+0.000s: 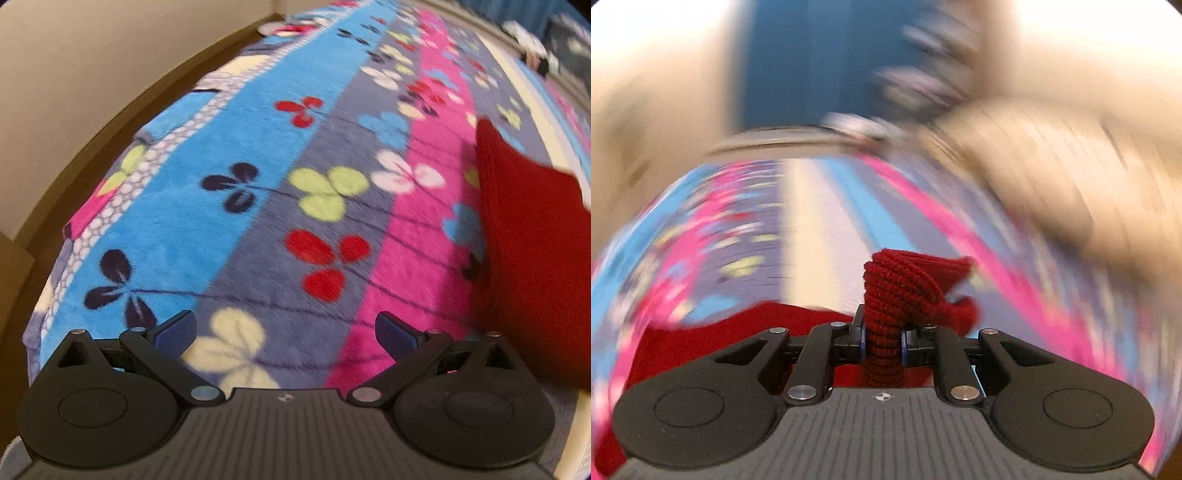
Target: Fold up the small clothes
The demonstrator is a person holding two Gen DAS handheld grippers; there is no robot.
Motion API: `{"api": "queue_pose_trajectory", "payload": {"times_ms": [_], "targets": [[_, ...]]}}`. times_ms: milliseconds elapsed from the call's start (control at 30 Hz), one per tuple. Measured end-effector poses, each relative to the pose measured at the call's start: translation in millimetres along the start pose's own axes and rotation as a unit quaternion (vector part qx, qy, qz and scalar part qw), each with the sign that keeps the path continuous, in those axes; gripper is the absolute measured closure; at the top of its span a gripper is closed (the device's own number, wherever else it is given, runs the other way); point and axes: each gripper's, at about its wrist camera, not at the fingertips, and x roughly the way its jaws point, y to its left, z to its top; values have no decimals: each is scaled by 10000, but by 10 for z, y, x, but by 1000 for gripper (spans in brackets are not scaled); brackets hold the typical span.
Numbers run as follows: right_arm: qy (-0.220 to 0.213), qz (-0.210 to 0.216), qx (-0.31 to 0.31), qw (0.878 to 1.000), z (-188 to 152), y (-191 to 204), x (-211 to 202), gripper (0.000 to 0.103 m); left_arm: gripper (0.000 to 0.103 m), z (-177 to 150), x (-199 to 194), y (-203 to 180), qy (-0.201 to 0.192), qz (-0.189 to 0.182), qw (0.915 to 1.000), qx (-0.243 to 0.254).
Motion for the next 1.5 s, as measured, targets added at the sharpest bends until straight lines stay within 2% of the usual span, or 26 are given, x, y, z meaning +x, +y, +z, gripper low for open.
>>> {"api": "queue_pose_trajectory", "payload": {"times_ms": [33,100,167,233,300,333,400,533,567,633,700,767,800,833,867,900,967,1067,1133,1200,1233,1300,1367,1433,1467,1500], "targets": [[-179,271,-693,9971,-28,417,-52,87,0,-9,-5,68,-101,19,9999,-75],[-322,797,-1638,9827,-199,1007,-136,87,0,-23,-17,179,-270,118,9995,-115],[-237,1351,-2418,9606,-505,1519,-206,87,0,-18,0,269,-311,150,9993,-156],[35,1822,-3131,9321,-886,1855,-231,87,0,1,29,367,-265,67,9992,-302],[-20,1734,-3594,9169,-1162,2004,-294,87,0,8,61,428,-218,-5,9989,-406],[-85,1660,-3685,9147,-1224,2014,-327,87,0,4,71,438,-205,-18,9989,-417],[-19,1761,-3441,9223,-1159,1933,-344,87,0,-2,96,435,-182,-46,9990,-401],[-476,1908,-2926,9358,-773,1834,-662,87,0,-18,93,391,-210,-85,9991,-354],[-575,1953,-2907,9349,-694,1817,-721,87,0,-23,88,379,-237,-79,9991,-344],[-585,2190,-3149,9216,-699,1862,-756,87,0,-25,86,360,-254,-70,9992,-315],[-352,2444,-3441,9059,-894,1924,-723,87,0,-29,99,347,-225,-41,9993,-295],[-154,2367,-3780,8949,-1143,2028,-601,84,0,-32,108,347,-203,-4,9994,-288],[-70,2258,-3847,8950,-1228,2068,-549,78,0,-33,107,352,-200,8,9994,-294],[-142,2222,-3693,9022,-1232,2052,-560,77,0,-33,102,355,-203,11,9994,-295],[-137,2237,-3508,9092,-1193,2059,-591,69,0,-35,93,356,-210,8,9994,-291],[-16,2363,-3322,9131,-1123,2025,-611,55,0,-34,86,351,-215,14,9994,-288],[247,2824,-2903,9140,-982,1865,-712,42,0,-29,54,321,-203,5,9994,-266],[257,3121,-1925,9300,-827,1532,-910,43,0,-44,-52,250,-264,-9,9995,-153],[188,2753,-1423,9506,-781,1428,-870,58,0,-70,-148,196,-306,7,9995,-52],[452,2160,-1152,9685,-815,1439,-703,81,0,-115,-265,151,-344,27,9994,44],[768,2057,-1099,9694,-868,1473,-563,84,0,-141,-323,138,-359,42,9993,90],[1373,2179,-1308,9574,-1054,1583,-411,87,0,-204,-453,116,-370,77,9991,170],[1163,2295,-1448,9554,-1048,1553,-629,87,0,-272,-593,99,-384,45,9989,278],[1406,2747,-996,9460,-924,1376,-861,87,0,-354,-737,73,-417,36,9984,388],[1355,2825,-839,9459,-856,1246,-1053,86,0,-397,-806,54,-394,25,9982,441],[1239,2834,-786,9477,-802,1131,-1229,79,0,-446,-892,32,-372,-23,9980,506]]}}
